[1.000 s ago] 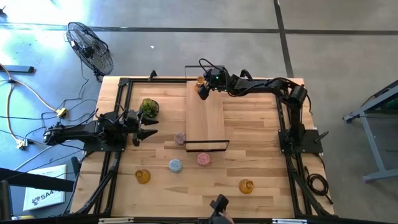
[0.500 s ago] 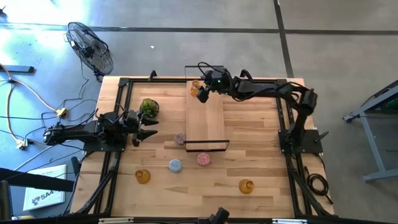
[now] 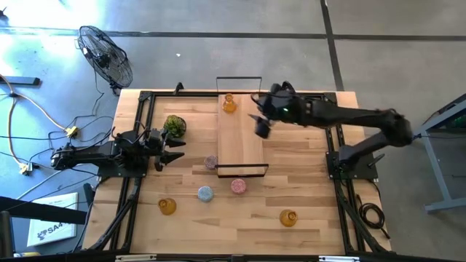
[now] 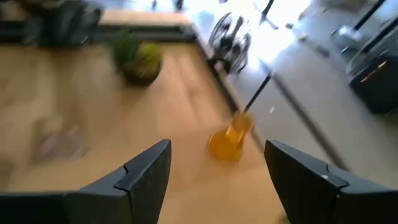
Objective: Pick & Place candle stick holders
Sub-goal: Put the red scented candle on the shelf
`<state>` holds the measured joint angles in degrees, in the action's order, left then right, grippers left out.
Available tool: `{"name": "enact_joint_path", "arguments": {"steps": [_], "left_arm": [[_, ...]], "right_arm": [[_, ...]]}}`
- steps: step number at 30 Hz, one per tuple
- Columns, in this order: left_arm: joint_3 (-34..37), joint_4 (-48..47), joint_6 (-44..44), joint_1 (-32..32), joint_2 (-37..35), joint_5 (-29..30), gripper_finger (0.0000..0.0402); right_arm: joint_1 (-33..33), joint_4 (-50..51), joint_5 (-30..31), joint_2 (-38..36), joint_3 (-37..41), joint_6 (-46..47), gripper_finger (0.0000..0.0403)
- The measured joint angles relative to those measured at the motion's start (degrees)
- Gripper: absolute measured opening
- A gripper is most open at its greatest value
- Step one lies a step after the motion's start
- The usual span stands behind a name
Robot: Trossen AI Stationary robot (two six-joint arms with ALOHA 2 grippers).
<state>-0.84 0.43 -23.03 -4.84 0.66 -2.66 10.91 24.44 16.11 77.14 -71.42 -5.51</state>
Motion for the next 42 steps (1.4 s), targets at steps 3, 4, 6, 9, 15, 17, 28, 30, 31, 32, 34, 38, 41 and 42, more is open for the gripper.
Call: {"name": "enact_joint_path", "arguments": {"steps": [3,4,6,9,15,17,28,30,31,32,34,38,41,42], "left_arm": [[0.0,0.0,0.1,0.0,0.0,0.0,0.0257],[0.0,0.0,0.1,0.0,0.0,0.0,0.0257],[0.0,0.0,0.1,0.0,0.0,0.0,0.0257],[0.0,0.0,0.1,0.0,0.0,0.1,0.0257],[0.0,0.0,0.2,0.0,0.0,0.2,0.0257],[0.0,-0.1,0.2,0.0,0.0,0.2,0.0257],[0.0,-0.1,0.1,0.0,0.0,0.0,0.0257],[0.0,-0.1,0.1,0.0,0.0,0.0,0.0257],[0.0,-0.1,0.1,0.0,0.0,0.0,0.0257],[0.0,-0.1,0.0,0.0,0.0,0.0,0.0257],[0.0,-0.1,-0.4,0.0,0.0,0.0,0.0257],[0.0,-0.1,-1.5,0.0,0.0,-0.2,0.0257],[0.0,0.0,-1.7,0.0,0.0,-0.3,0.0257],[0.0,0.0,-1.7,0.0,0.0,-0.3,0.0257]], "right_arm": [[-3.3,11.5,-0.2,-5.6,0.0,5.5,0.0254],[-4.6,15.2,-0.2,-7.3,0.0,7.5,0.0254],[-7.1,21.9,-0.7,-10.1,0.0,11.7,0.0254],[-11.2,28.2,-4.5,-13.5,0.8,17.2,0.0254],[-20.4,25.0,-14.9,-18.6,7.3,27.3,0.0254],[-23.7,21.9,-15.2,-19.4,10.1,28.5,0.0254],[-40.7,3.6,-10.7,-19.8,25.7,45.0,0.0254],[-44.0,2.5,-7.2,-19.7,27.1,48.9,0.0254],[-45.6,1.9,-5.5,-19.6,27.7,50.6,0.0254],[-47.3,1.3,-4.0,-19.4,28.3,52.0,0.0254],[-50.4,1.0,-1.1,-18.6,28.8,55.3,0.0254],[-55.5,0.9,2.8,-15.1,28.6,61.5,0.0254],[-57.9,0.9,5.7,-11.2,27.3,62.3,0.0250],[-58.3,0.9,6.4,-9.8,26.7,62.1,0.0247]]}}
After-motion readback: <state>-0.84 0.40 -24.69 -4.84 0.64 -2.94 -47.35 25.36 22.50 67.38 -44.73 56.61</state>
